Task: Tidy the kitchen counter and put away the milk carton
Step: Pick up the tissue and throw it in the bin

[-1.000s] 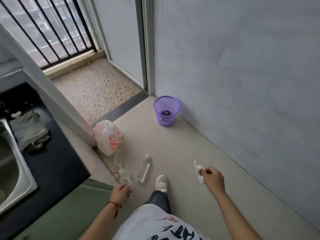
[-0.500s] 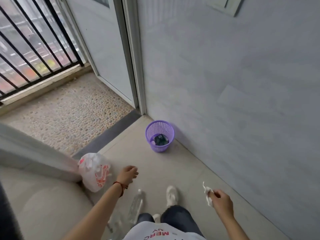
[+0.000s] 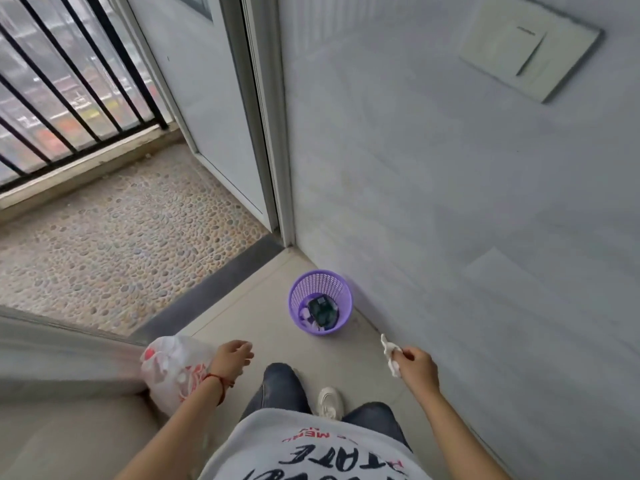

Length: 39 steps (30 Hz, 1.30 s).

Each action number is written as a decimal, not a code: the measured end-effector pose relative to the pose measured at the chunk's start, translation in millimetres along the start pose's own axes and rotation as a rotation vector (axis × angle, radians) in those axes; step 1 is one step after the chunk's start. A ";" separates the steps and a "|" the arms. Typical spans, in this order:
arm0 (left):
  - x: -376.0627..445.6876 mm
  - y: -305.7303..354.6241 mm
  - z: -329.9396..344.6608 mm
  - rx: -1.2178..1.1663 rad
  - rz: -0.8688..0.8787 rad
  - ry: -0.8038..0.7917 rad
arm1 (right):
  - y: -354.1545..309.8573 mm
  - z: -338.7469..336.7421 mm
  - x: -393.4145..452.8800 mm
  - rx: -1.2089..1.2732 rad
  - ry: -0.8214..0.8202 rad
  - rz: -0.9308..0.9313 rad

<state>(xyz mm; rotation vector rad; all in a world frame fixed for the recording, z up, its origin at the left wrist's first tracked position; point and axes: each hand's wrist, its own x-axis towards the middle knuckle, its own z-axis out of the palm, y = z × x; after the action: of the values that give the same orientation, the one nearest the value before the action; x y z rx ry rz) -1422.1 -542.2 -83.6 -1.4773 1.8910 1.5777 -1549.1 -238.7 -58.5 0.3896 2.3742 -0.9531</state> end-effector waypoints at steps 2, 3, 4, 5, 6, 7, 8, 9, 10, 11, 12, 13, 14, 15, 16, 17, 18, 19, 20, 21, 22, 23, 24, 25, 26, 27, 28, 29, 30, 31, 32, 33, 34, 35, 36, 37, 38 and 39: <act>17.5 8.0 -6.5 0.011 -0.020 -0.018 | -27.1 9.0 14.6 -0.012 -0.010 -0.014; 26.7 13.2 -11.4 0.023 -0.036 -0.028 | -38.2 14.7 21.5 -0.017 -0.013 -0.012; 35.4 18.5 -16.7 0.046 -0.048 -0.040 | -48.1 20.7 26.8 -0.016 -0.009 -0.010; 41.8 23.4 -21.4 0.071 -0.051 -0.051 | -56.2 25.3 29.2 -0.012 -0.004 -0.008; 51.9 30.5 -27.0 0.100 -0.046 -0.066 | -64.7 31.1 32.0 -0.002 -0.002 0.005; 62.7 38.0 -32.8 0.130 -0.038 -0.078 | -72.0 37.1 35.0 0.010 0.005 0.023; 73.7 47.2 -38.7 0.155 -0.029 -0.089 | -80.1 43.0 37.9 0.024 0.012 0.037; 83.9 56.9 -44.2 0.179 -0.016 -0.096 | -88.7 49.1 40.4 0.041 0.019 0.046; 91.3 65.8 -48.2 0.205 0.005 -0.100 | -96.5 53.8 42.4 0.046 0.020 0.047; 100.4 75.7 -51.7 0.237 0.026 -0.111 | -104.8 59.7 46.9 0.045 0.020 0.051; 108.6 84.9 -54.2 0.269 0.044 -0.127 | -113.4 64.8 52.5 0.044 0.028 0.055; 116.7 93.2 -55.3 0.296 0.060 -0.141 | -122.4 69.7 58.8 0.042 0.041 0.060; 123.9 100.1 -56.1 0.320 0.074 -0.149 | -130.2 74.8 65.7 0.040 0.057 0.065; 128.7 105.7 -56.3 0.337 0.083 -0.153 | -137.2 79.8 71.8 0.041 0.071 0.065; 135.0 110.9 -55.7 0.348 0.085 -0.161 | -143.9 85.5 79.5 0.043 0.081 0.068; 140.7 114.8 -54.8 0.354 0.083 -0.168 | -149.7 91.0 87.6 0.044 0.087 0.072; 146.3 117.8 -53.6 0.354 0.076 -0.172 | -155.2 96.1 95.0 0.040 0.089 0.076; 150.8 120.1 -52.4 0.350 0.067 -0.172 | -160.4 100.8 101.5 0.032 0.089 0.082; 152.9 122.3 -51.1 0.342 0.058 -0.172 | -164.2 104.7 107.4 0.027 0.088 0.088; 155.5 124.0 -49.2 0.334 0.048 -0.175 | -167.5 108.6 113.7 0.024 0.089 0.095; 157.9 125.2 -47.0 0.330 0.042 -0.182 | -171.3 111.6 119.0 0.023 0.094 0.102; 159.5 126.0 -44.9 0.331 0.038 -0.189 | -174.0 114.8 124.3 0.025 0.099 0.108; 160.4 126.7 -43.1 0.333 0.035 -0.194 | -176.7 117.0 128.1 0.031 0.101 0.113; 160.5 127.0 -41.9 0.331 0.034 -0.194 | -179.3 118.1 130.2 0.039 0.098 0.112; 161.5 126.7 -41.0 0.329 0.033 -0.193 | -180.6 119.4 132.7 0.040 0.082 0.107; 162.6 126.2 -40.6 0.327 0.032 -0.190 | -181.4 119.9 134.3 0.026 0.054 0.099; 163.4 125.8 -40.6 0.325 0.028 -0.187 | -180.9 119.7 134.8 0.004 0.019 0.099; 163.9 125.6 -40.8 0.325 0.024 -0.184 | -179.4 119.0 134.6 -0.017 -0.016 0.110; 163.9 125.9 -41.3 0.330 0.023 -0.181 | -177.1 117.4 133.5 -0.037 -0.044 0.127; 163.7 126.4 -41.6 0.337 0.024 -0.179 | -174.2 114.7 131.5 -0.049 -0.063 0.145; 163.5 126.8 -42.2 0.345 0.026 -0.177 | -171.8 111.2 128.9 -0.055 -0.072 0.156; 162.5 127.2 -43.0 0.353 0.029 -0.175 | -169.4 107.3 126.6 -0.062 -0.076 0.162; 161.5 127.5 -43.9 0.361 0.032 -0.171 | -167.6 102.9 123.7 -0.069 -0.077 0.156; 159.7 127.3 -45.6 0.365 0.035 -0.162 | -165.8 98.5 121.3 -0.077 -0.076 0.143; 157.9 127.0 -46.7 0.365 0.036 -0.153 | -163.7 94.2 119.5 -0.084 -0.071 0.127; 156.6 126.1 -47.7 0.361 0.036 -0.144 | -161.7 90.4 117.4 -0.087 -0.065 0.113; 153.2 125.0 -49.0 0.348 0.033 -0.130 | -160.6 86.4 114.9 -0.100 -0.069 0.095; 149.5 123.9 -49.9 0.326 0.028 -0.115 | -159.0 82.9 113.4 -0.117 -0.081 0.074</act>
<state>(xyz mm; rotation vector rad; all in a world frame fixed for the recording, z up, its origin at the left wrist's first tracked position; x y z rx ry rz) -1570.1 -676.0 -103.3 -1.2011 1.9938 1.2595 -1680.7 -402.5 -87.7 0.3835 2.3127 -0.7781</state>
